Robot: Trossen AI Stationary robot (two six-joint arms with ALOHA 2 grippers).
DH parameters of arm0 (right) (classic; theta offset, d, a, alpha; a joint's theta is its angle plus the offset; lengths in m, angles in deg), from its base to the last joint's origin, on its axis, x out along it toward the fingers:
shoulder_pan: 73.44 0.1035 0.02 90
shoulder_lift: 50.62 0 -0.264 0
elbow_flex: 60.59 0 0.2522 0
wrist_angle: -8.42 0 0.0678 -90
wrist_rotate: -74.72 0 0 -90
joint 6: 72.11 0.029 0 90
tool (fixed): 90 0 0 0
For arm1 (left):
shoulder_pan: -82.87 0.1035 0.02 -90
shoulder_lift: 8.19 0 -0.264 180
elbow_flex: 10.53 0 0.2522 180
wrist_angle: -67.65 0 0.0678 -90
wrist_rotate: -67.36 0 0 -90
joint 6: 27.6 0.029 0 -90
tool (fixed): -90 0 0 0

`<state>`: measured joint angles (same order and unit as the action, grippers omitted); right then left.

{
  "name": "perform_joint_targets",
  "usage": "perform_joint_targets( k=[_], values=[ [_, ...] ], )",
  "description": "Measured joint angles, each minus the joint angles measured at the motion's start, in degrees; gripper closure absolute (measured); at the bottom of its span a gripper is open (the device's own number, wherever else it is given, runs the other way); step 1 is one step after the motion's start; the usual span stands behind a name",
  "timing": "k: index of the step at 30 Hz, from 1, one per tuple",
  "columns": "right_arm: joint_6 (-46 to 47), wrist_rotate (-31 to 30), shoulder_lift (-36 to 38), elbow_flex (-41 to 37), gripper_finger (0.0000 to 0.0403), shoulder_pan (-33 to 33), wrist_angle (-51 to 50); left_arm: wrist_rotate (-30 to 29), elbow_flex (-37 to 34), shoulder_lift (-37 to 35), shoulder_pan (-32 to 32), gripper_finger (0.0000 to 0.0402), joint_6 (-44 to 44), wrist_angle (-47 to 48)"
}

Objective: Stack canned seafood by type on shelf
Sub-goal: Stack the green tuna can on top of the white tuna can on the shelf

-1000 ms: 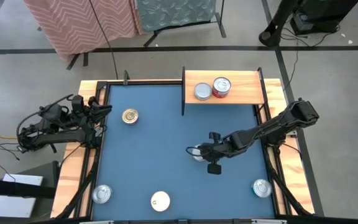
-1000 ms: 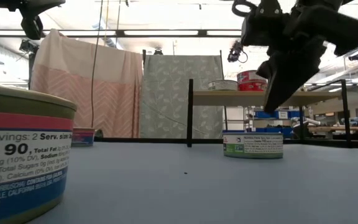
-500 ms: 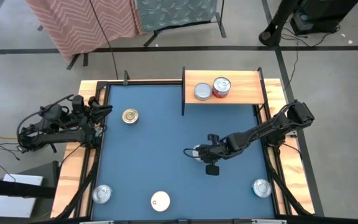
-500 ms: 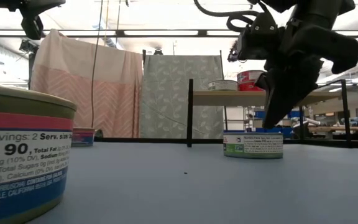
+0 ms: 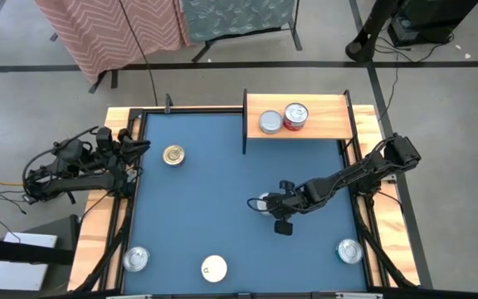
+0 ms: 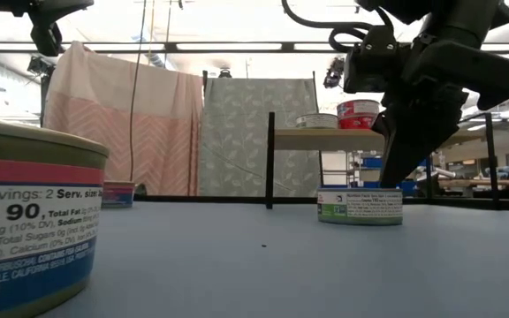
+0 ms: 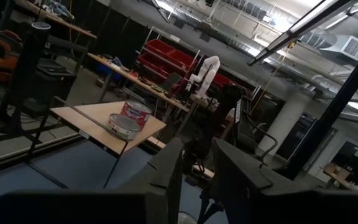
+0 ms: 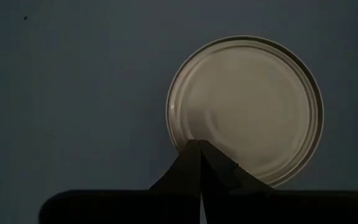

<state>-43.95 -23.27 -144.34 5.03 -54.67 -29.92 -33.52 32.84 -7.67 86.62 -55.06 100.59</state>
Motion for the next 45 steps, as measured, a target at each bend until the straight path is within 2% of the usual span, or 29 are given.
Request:
perform_joint_targets(
  k=[15,27,32,35,39,45],
  values=[
    [8.0,-4.2,0.2,-2.6,0.0398,4.6,-0.7,0.0,0.0,0.0,0.0,0.0307,0.1,0.0],
    [9.9,-6.8,0.2,-2.6,0.0398,6.6,-5.1,0.0,0.0,0.0,0.0,0.0307,-0.1,0.0],
    [11.3,-6.6,0.2,-2.6,0.0398,7.9,-6.3,0.0,0.0,0.0,0.0,0.0307,-0.2,0.0],
    [11.5,-3.0,-0.5,-3.4,0.0398,9.2,-10.5,0.0,0.0,0.0,0.0,0.0307,-0.2,0.0],
    [13.7,-4.5,-0.7,-3.4,0.0398,10.6,-13.8,-0.1,0.0,0.0,0.0,0.0307,-0.2,-0.1],
    [14.4,-5.2,-0.6,-3.2,0.0398,10.9,-11.6,-0.6,0.0,0.0,0.0,0.0307,-0.1,-0.1]
  ],
)
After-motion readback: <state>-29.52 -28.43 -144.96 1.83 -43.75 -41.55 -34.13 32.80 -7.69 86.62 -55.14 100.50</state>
